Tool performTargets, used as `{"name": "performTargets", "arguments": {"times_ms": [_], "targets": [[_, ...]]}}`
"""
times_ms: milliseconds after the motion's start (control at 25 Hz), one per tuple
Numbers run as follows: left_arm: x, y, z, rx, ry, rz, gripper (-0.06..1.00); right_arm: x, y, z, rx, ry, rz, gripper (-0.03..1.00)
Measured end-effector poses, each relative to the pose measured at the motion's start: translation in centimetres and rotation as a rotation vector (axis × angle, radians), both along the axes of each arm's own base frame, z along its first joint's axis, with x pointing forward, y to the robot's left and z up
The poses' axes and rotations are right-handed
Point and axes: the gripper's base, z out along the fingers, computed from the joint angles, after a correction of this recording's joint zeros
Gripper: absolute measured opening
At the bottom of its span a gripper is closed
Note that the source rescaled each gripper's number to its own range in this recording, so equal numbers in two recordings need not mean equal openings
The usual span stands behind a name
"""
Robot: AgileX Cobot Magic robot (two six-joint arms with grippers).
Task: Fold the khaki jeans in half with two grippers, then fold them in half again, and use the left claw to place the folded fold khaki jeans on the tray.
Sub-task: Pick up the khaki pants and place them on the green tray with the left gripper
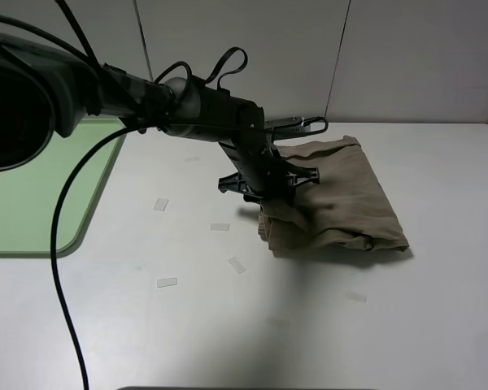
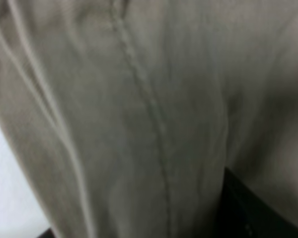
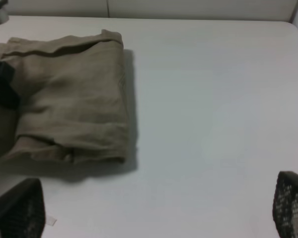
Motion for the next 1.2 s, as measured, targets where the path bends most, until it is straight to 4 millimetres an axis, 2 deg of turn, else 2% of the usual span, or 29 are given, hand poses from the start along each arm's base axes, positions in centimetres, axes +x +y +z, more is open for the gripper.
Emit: {"name": "performTargets", "arguments": {"times_ms": [120,240,320,560,680,720,800,1200], "targets": [[0.0,0.8,0.6,0.044,0.028,-0.029,0.3,0.0,0.0,0.0,0.0,0.0,0.0,1.0],[0.2,2.6,2.1,0.147,0.056,-0.083,0.18,0.0,0.0,0.0,0.0,0.0,0.0,1.0],[0.3,3.6,2.9,0.21,0.051,-0.109,0.15,0.0,0.0,0.0,0.0,0.0,0.0,1.0],[1.0,6.5,5.8,0.358,0.019,-0.15,0.15,0.0,0.0,0.0,0.0,0.0,0.0,1.0],[1.2,7.4,6.8,0.38,0.016,-0.152,0.14,0.0,0.0,0.0,0.0,0.0,0.0,1.0],[1.5,8.3,7.8,0.385,0.014,-0.148,0.13,0.0,0.0,0.0,0.0,0.0,0.0,1.0],[1.8,9.3,8.7,0.393,0.016,-0.143,0.13,0.0,0.0,0.0,0.0,0.0,0.0,1.0],[3.1,15.0,11.4,0.44,0.063,-0.112,0.13,0.0,0.0,0.0,0.0,0.0,0.0,1.0]]}}
